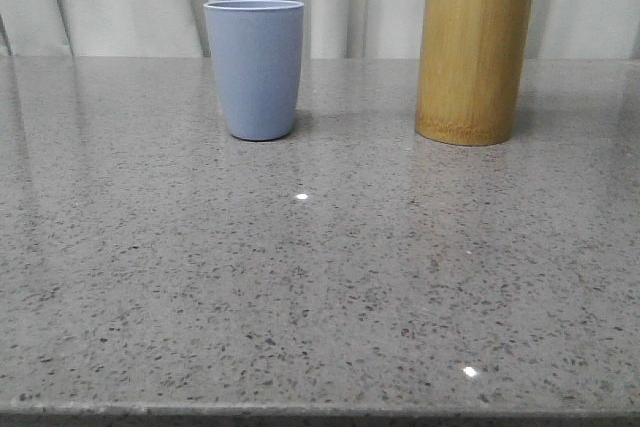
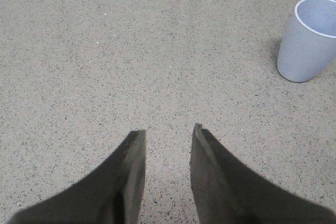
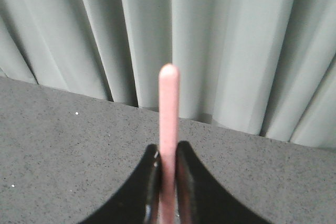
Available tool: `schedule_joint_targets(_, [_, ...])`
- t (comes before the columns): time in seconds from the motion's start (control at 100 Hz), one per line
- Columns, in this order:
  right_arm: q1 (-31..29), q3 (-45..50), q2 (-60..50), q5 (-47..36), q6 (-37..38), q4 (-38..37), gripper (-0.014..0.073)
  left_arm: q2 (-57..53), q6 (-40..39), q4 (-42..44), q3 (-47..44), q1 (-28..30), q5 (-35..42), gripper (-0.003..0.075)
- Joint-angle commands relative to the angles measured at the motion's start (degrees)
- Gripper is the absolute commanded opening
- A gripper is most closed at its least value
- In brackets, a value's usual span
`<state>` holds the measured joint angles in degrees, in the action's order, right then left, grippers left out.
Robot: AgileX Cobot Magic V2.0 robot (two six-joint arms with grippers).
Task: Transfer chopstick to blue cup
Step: 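Grasp the pink chopstick with the right gripper and pull it up, then carry the chopstick over the blue cup and lower it inside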
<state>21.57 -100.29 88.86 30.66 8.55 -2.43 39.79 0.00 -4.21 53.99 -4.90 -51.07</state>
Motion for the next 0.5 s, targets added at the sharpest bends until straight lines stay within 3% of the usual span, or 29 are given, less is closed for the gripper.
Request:
schedule_joint_targets(0.0, [1.1,-3.6,-2.6,-2.8,-0.2,-0.4,-0.0087,0.1,-0.4,-0.3,1.4,0.2,4.4,0.0207])
schedule_joint_targets(0.49, [12.4,-5.2,0.8,-10.1,-0.1,1.2,-0.0087,0.1,-0.4,-0.3,1.4,0.2,4.5,0.0207])
